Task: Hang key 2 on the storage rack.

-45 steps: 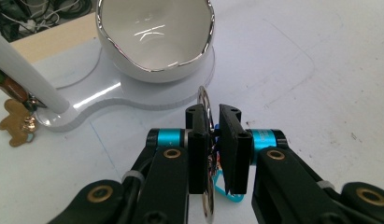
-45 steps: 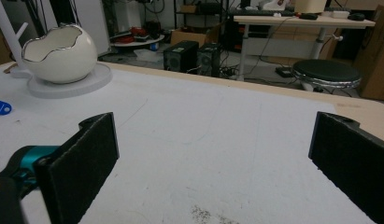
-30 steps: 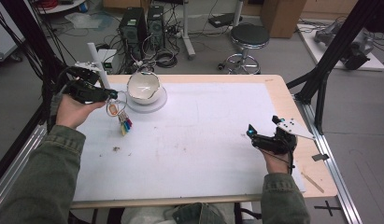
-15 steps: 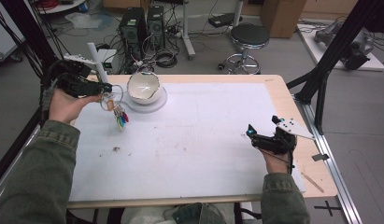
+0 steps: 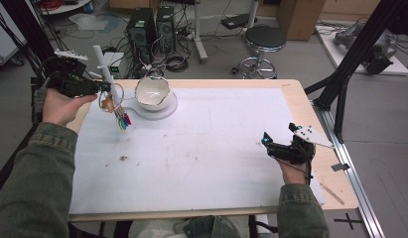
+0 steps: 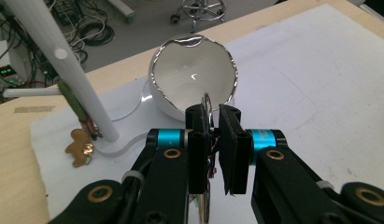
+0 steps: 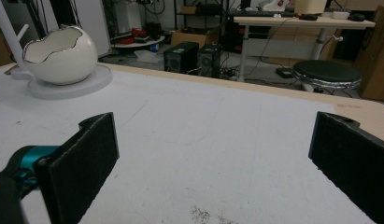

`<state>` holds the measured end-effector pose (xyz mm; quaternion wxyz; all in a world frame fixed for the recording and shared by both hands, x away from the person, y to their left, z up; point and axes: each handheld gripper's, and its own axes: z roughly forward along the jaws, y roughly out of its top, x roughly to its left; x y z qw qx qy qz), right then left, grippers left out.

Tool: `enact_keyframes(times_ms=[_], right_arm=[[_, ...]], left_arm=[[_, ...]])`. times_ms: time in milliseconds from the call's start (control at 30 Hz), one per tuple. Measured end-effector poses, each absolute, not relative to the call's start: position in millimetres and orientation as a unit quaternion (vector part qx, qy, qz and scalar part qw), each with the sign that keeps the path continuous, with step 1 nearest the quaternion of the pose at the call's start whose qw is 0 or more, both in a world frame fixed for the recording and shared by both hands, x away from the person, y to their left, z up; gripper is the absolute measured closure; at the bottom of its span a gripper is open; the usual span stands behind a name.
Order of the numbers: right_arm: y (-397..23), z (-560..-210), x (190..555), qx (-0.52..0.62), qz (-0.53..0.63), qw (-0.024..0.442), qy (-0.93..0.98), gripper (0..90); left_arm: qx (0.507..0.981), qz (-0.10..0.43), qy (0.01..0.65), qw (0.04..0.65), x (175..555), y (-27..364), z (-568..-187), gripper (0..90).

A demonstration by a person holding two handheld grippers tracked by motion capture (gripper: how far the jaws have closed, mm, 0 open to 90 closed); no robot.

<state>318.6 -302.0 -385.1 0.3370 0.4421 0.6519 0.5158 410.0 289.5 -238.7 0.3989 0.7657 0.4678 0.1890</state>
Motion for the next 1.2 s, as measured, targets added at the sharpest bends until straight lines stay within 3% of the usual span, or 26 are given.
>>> enact_keyframes(times_ms=[833, 1200], right_arm=[[-301.7, -385.3, 318.4, 0.442, 0.512, 0.338, 0.654, 0.5], [-302.9, -385.5, 317.1, 0.443, 0.512, 0.34, 0.653, 0.5]], left_arm=[[0.743, 0.187, 0.49, 0.416, 435.9, 321.8, -225.5, 82.1], [0.702, 0.191, 0.528, 0.438, 448.1, 325.1, -222.5, 82.1]])
